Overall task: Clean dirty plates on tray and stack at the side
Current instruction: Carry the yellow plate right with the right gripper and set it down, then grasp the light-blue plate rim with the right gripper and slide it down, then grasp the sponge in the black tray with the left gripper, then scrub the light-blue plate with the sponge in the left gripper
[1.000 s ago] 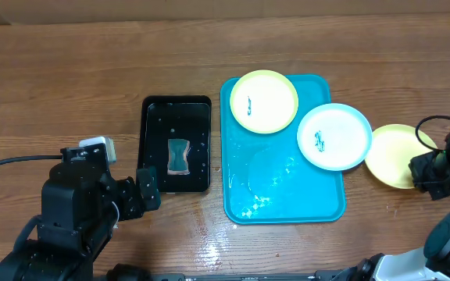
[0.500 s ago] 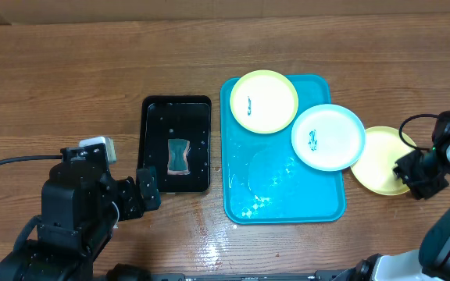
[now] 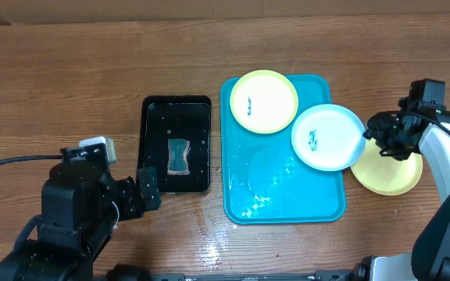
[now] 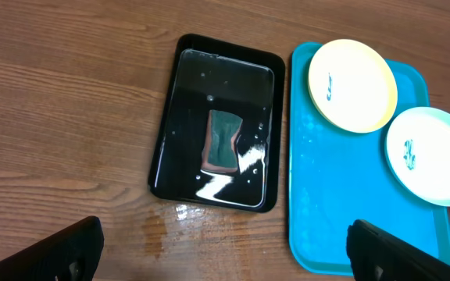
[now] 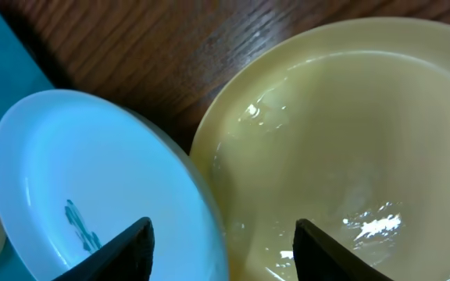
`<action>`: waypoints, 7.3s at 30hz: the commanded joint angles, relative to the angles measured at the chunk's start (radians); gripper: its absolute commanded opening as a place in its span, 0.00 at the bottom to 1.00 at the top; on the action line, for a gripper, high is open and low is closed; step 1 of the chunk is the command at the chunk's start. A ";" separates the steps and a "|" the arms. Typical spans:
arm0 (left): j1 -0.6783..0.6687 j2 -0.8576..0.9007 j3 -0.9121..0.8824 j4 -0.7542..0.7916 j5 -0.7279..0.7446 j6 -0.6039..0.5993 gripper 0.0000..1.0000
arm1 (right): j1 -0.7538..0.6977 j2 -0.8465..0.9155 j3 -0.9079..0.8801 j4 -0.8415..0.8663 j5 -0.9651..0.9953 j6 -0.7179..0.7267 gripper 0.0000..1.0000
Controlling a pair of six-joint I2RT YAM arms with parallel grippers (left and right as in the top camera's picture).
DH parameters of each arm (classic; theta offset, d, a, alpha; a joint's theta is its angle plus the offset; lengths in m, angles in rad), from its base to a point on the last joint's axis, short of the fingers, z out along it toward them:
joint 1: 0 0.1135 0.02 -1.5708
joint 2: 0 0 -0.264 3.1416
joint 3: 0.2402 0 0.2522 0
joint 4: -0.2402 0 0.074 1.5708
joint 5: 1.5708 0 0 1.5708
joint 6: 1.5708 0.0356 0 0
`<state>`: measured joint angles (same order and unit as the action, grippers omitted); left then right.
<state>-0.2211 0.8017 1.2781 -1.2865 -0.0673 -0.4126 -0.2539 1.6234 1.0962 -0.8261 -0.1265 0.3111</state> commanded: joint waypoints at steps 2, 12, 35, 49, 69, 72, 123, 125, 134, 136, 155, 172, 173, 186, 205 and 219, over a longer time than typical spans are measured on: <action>0.000 0.002 0.015 0.003 -0.003 0.001 1.00 | 0.010 0.011 0.018 0.022 0.013 -0.015 0.57; 0.000 0.002 0.015 0.003 -0.003 0.001 1.00 | 0.069 0.104 -0.003 0.043 0.035 -0.049 0.44; 0.000 0.002 0.015 0.003 -0.003 0.001 1.00 | 0.071 -0.032 0.004 -0.144 -0.052 -0.039 0.04; 0.000 0.002 0.015 0.003 -0.003 0.001 1.00 | 0.348 -0.103 -0.200 -0.202 -0.061 0.208 0.04; 0.000 0.032 0.015 0.115 0.060 -0.040 1.00 | 0.533 -0.256 -0.203 -0.095 0.059 0.247 0.25; 0.000 0.048 0.014 0.113 0.061 -0.040 1.00 | 0.533 -0.355 -0.192 -0.103 0.058 0.179 0.27; -0.002 1.049 0.062 0.223 0.134 0.180 0.04 | 0.487 -0.496 -0.193 -0.209 0.196 0.381 0.46; -0.002 1.014 0.096 0.185 0.134 0.191 0.04 | 0.465 -0.496 -0.193 -0.213 0.192 0.381 0.49; -0.032 0.835 0.162 0.118 0.134 0.200 0.04 | 0.427 -0.489 -0.193 -0.262 0.141 0.243 0.59; -0.047 0.784 0.162 0.116 0.134 0.200 0.04 | 0.427 -0.463 -0.194 -0.261 0.065 0.169 0.59; -0.171 0.747 0.162 0.124 0.147 0.189 0.04 | 0.432 -0.039 -0.230 0.012 -0.108 0.021 0.35; -0.390 0.818 0.161 0.355 0.150 0.040 0.04 | 0.439 -0.022 -0.354 0.156 -0.189 0.029 0.07; -0.409 0.839 0.161 0.377 0.158 0.037 0.04 | 0.439 -0.022 -0.354 0.153 -0.189 0.029 0.07; -0.510 1.216 0.161 0.471 0.254 -0.040 0.04 | 0.439 -0.022 -0.354 0.143 -0.190 0.029 0.07; -0.506 1.274 0.174 0.406 0.008 -0.021 0.04 | 0.439 -0.022 -0.354 0.137 -0.189 0.029 0.07; -0.586 1.336 0.172 0.590 0.687 0.017 0.04 | 0.439 -0.022 -0.354 0.137 -0.189 0.029 0.08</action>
<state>-0.7742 2.1078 1.4467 -0.6781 0.4770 -0.4309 0.1837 1.5959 0.7620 -0.6930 -0.3397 0.3401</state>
